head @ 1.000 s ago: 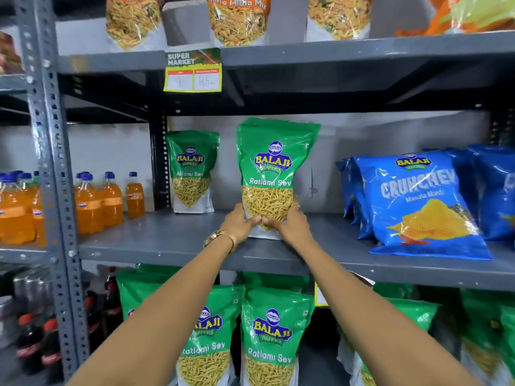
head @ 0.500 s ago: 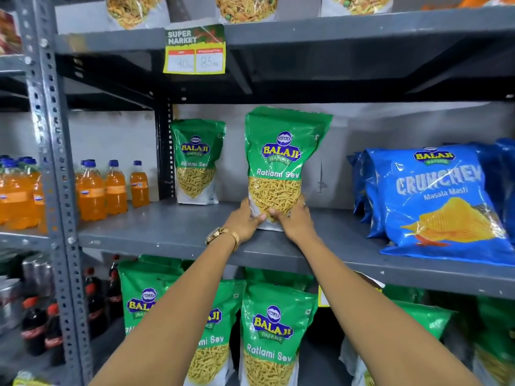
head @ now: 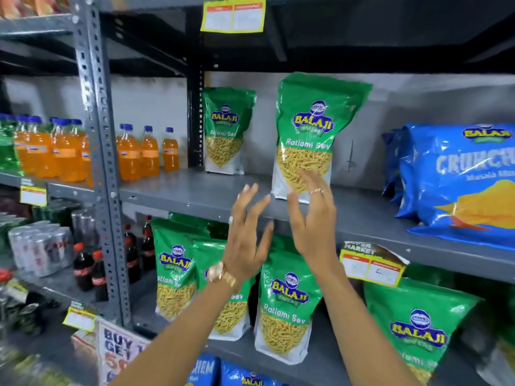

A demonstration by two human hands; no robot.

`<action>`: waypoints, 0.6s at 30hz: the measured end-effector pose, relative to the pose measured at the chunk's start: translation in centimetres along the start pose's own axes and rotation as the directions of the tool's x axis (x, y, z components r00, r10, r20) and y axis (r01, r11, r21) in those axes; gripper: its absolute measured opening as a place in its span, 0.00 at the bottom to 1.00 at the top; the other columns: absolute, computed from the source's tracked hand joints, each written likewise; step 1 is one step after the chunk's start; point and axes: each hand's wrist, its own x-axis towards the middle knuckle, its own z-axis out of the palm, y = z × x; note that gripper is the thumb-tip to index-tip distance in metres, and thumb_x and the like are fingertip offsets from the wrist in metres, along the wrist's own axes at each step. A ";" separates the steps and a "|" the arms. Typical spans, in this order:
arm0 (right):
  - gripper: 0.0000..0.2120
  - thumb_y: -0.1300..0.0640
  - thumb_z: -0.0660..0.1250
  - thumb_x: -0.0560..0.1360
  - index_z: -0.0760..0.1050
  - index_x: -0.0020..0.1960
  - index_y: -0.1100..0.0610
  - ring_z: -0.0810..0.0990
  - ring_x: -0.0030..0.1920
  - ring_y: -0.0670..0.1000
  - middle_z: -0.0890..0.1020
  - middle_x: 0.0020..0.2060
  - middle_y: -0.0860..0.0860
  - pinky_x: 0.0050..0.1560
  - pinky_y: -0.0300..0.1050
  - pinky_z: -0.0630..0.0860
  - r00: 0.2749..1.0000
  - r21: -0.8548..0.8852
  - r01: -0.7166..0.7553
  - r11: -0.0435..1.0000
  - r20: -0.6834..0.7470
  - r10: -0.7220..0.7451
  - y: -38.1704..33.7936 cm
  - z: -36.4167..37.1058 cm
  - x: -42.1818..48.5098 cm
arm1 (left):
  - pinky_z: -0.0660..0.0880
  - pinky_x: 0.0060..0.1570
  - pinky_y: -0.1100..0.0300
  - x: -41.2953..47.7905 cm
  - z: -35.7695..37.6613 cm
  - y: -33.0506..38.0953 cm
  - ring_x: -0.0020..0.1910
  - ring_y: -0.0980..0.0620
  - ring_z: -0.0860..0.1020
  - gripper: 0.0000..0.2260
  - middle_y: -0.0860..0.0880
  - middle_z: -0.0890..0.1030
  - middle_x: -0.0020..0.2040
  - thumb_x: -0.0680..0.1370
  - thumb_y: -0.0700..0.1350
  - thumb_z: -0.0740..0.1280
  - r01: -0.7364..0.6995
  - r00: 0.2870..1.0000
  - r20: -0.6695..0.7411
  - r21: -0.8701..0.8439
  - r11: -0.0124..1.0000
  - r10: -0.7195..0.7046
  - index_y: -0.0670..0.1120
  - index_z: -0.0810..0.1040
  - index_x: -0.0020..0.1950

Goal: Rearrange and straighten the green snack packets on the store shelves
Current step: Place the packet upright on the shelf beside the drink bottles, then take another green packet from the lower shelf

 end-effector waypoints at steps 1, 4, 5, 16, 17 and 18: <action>0.17 0.58 0.62 0.79 0.74 0.66 0.61 0.67 0.72 0.52 0.76 0.65 0.54 0.73 0.34 0.58 0.999 0.010 0.041 0.999 0.018 -0.041 -0.5 0.5 -1.7 | 0.56 0.76 0.49 -2.4 -0.6 -0.3 0.77 0.40 0.60 0.22 0.37 0.63 0.74 0.77 0.39 0.65 0.014 1.000 -0.017 0.009 1.000 -0.014 0.43 0.67 0.71; 0.13 0.62 0.63 0.78 0.79 0.60 0.62 0.72 0.68 0.53 0.81 0.58 0.54 0.72 0.39 0.63 0.986 0.008 0.154 0.988 0.060 -0.154 -0.9 2.7 -6.6 | 0.51 0.76 0.59 -8.7 -1.9 -2.3 0.77 0.46 0.56 0.25 0.36 0.60 0.75 0.77 0.46 0.63 0.230 0.970 -0.075 -0.025 0.973 -0.231 0.44 0.63 0.73; 0.12 0.63 0.63 0.77 0.80 0.57 0.62 0.74 0.66 0.53 0.83 0.55 0.54 0.70 0.41 0.66 0.982 -0.005 0.174 0.985 0.076 -0.173 -0.8 3.4 -8.2 | 0.50 0.75 0.62 -10.5 -2.2 -3.4 0.77 0.49 0.56 0.26 0.37 0.60 0.75 0.77 0.49 0.63 0.347 0.933 -0.085 -0.055 0.936 -0.351 0.46 0.62 0.73; 0.16 0.51 0.59 0.74 0.79 0.56 0.56 0.79 0.54 0.58 0.83 0.51 0.55 0.56 0.48 0.71 0.719 -0.450 -0.497 0.742 0.266 0.642 2.5 8.8 -23.3 | 0.58 0.74 0.50 -20.0 -4.5 -13.1 0.77 0.44 0.57 0.52 0.46 0.57 0.78 0.64 0.60 0.77 0.905 0.374 0.471 0.001 0.425 -0.799 0.49 0.50 0.78; 0.16 0.51 0.60 0.74 0.78 0.57 0.56 0.79 0.55 0.59 0.83 0.52 0.56 0.56 0.50 0.72 0.683 -0.495 -0.494 0.715 0.287 0.671 3.0 9.0 -23.8 | 0.57 0.73 0.54 -20.0 -4.3 -13.1 0.77 0.45 0.57 0.51 0.45 0.57 0.78 0.65 0.55 0.78 0.901 0.374 0.488 0.012 0.434 -0.789 0.47 0.50 0.78; 0.15 0.52 0.61 0.75 0.78 0.58 0.56 0.79 0.55 0.60 0.82 0.52 0.57 0.56 0.51 0.72 0.649 -0.540 -0.487 0.686 0.302 0.699 3.3 9.2 -24.0 | 0.57 0.72 0.55 -20.1 -3.9 -13.1 0.77 0.46 0.57 0.50 0.45 0.57 0.78 0.66 0.51 0.79 0.899 0.382 0.500 -0.004 0.439 -0.777 0.46 0.50 0.78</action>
